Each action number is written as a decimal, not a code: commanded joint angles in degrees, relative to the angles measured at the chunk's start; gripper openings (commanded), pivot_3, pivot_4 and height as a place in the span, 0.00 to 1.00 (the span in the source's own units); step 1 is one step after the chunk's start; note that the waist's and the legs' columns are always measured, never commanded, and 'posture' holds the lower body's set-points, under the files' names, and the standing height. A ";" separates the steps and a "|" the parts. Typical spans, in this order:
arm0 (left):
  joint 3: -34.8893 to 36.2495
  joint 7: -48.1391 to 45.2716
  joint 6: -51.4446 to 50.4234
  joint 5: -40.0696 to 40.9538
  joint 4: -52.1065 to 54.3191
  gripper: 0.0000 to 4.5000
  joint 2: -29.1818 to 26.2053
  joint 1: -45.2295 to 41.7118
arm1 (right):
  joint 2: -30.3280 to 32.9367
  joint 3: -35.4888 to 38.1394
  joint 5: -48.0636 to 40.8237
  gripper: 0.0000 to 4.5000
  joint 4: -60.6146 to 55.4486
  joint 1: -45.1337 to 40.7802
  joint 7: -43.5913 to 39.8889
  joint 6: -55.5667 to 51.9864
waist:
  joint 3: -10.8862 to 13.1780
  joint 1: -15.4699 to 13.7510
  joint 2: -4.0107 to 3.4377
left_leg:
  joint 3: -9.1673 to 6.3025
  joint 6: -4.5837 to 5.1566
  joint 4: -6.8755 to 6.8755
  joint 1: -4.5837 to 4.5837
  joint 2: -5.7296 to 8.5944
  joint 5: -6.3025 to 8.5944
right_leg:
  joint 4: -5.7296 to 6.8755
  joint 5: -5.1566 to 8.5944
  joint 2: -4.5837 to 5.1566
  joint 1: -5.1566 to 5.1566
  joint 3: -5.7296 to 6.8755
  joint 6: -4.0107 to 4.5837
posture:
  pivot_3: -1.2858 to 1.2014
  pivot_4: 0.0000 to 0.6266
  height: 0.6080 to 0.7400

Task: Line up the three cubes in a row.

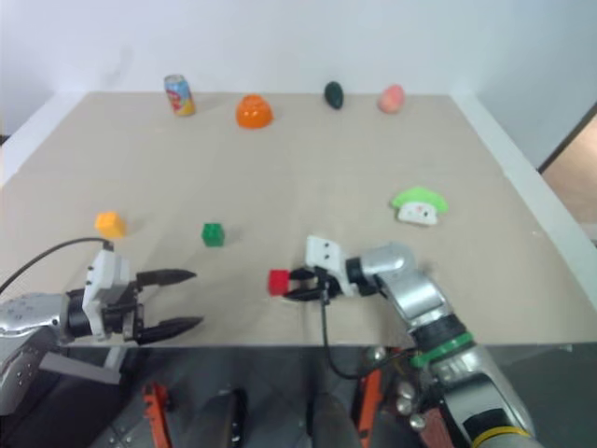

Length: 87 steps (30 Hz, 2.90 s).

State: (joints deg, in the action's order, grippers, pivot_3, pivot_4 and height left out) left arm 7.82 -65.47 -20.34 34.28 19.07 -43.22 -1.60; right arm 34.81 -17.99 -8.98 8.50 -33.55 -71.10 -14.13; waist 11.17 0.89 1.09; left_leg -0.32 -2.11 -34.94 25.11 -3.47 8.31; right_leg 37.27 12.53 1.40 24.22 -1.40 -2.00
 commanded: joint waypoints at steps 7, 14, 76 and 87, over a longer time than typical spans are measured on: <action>-3.82 -1.56 -0.62 0.97 0.44 1.00 1.10 -4.46 | 8.94 7.27 -3.11 0.25 8.26 -4.97 -10.05 3.66 | -0.01 0.83 0.02 | 0.08 0.01 -0.04 -0.07 -0.11 0.00 | 0.01 -0.09 -0.15 0.04 -0.08 0.04 | 0.52 0.24 0.99; -1.65 -0.02 -3.58 3.01 3.42 1.00 0.26 -2.43 | 2.87 5.54 -2.07 0.25 20.15 -12.51 -14.32 9.33 | -0.01 1.01 0.02 | 0.06 0.02 -0.01 -0.10 -0.19 0.00 | 0.06 -0.10 -0.28 0.06 -0.14 0.06 | 0.52 0.24 0.99; 7.56 28.60 -0.18 -3.76 -0.95 1.00 13.91 5.89 | 4.01 18.92 -10.71 0.92 10.22 -20.05 -8.43 4.06 | 0.01 0.62 -0.05 | 0.26 -0.02 0.34 -0.44 -0.17 -0.01 | 0.16 -0.10 -0.31 0.06 -0.44 0.14 | 0.52 0.24 0.99; -1.00 39.27 -2.92 -13.82 -7.34 1.00 19.32 -3.35 | 1.98 16.53 -18.79 0.92 -18.82 -3.08 0.28 -11.64 | -0.07 0.20 0.09 | 0.29 -0.03 -0.08 -0.17 -0.08 -0.01 | 0.15 -0.23 -0.17 0.08 -0.45 -0.08 | 0.52 0.24 0.99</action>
State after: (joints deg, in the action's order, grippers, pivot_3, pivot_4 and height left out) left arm 6.94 -27.02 -23.15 21.12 11.67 -23.91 -3.99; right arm 36.49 -1.88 -26.76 -7.62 -36.63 -71.73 -25.25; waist 11.10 1.09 1.18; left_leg -0.03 -2.14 -35.03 24.94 -3.54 8.30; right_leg 37.42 12.28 1.22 24.30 -1.85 -2.08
